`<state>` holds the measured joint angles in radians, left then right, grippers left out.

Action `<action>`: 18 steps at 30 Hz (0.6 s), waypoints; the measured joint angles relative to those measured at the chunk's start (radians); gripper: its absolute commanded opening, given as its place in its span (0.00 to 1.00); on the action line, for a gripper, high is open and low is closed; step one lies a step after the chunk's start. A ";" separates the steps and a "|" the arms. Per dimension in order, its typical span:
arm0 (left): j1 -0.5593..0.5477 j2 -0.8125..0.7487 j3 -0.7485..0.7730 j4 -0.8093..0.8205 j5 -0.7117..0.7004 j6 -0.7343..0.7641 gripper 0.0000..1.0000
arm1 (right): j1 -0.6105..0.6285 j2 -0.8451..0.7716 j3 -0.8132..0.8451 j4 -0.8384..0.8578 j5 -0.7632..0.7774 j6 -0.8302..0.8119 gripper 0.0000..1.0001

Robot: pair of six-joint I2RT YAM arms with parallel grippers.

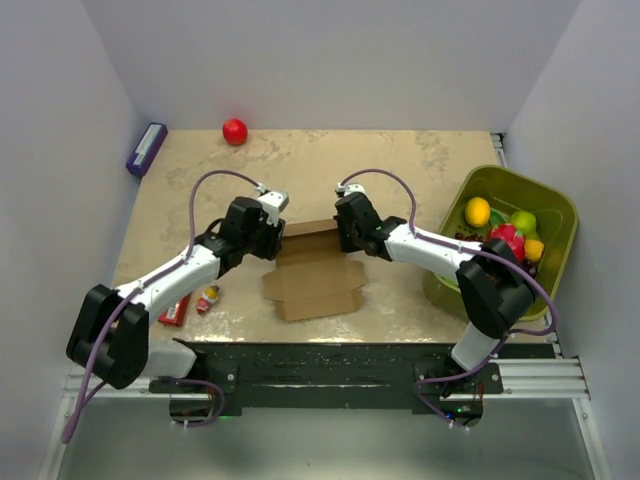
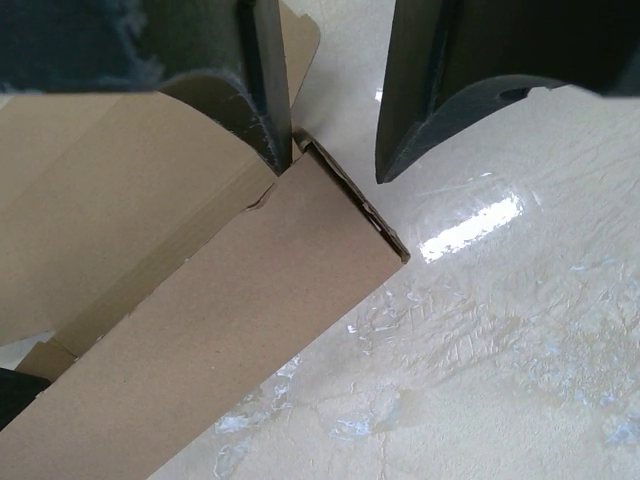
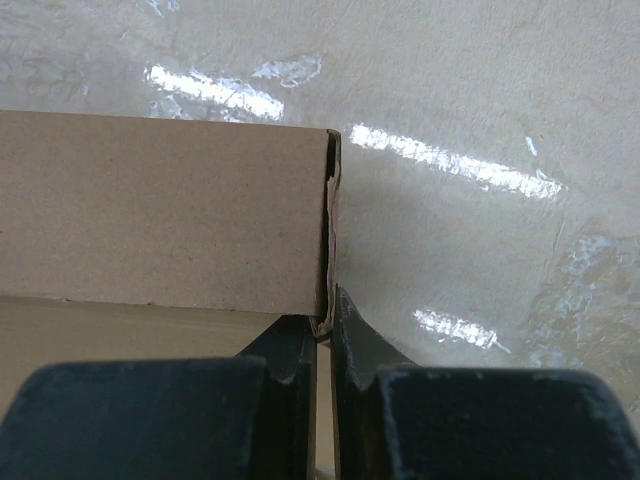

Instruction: Fold the paper box

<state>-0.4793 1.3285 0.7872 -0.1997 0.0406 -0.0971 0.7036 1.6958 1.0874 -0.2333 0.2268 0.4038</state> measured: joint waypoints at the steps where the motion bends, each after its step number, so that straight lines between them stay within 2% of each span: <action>1: 0.000 0.010 0.006 0.000 0.000 -0.001 0.39 | 0.000 0.000 0.003 0.000 0.001 0.000 0.00; 5: -0.001 0.034 0.014 -0.001 0.000 -0.014 0.36 | 0.000 0.000 0.022 -0.008 0.013 0.000 0.00; 10: -0.002 0.038 0.014 0.000 0.000 -0.023 0.22 | 0.005 0.000 0.030 -0.017 0.023 0.000 0.00; 18: -0.002 0.039 0.016 0.005 -0.024 -0.043 0.06 | 0.029 0.013 0.051 -0.045 0.097 0.029 0.00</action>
<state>-0.4808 1.3678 0.8028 -0.1951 0.0162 -0.1402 0.7322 1.7084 1.1381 -0.2787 0.3237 0.4328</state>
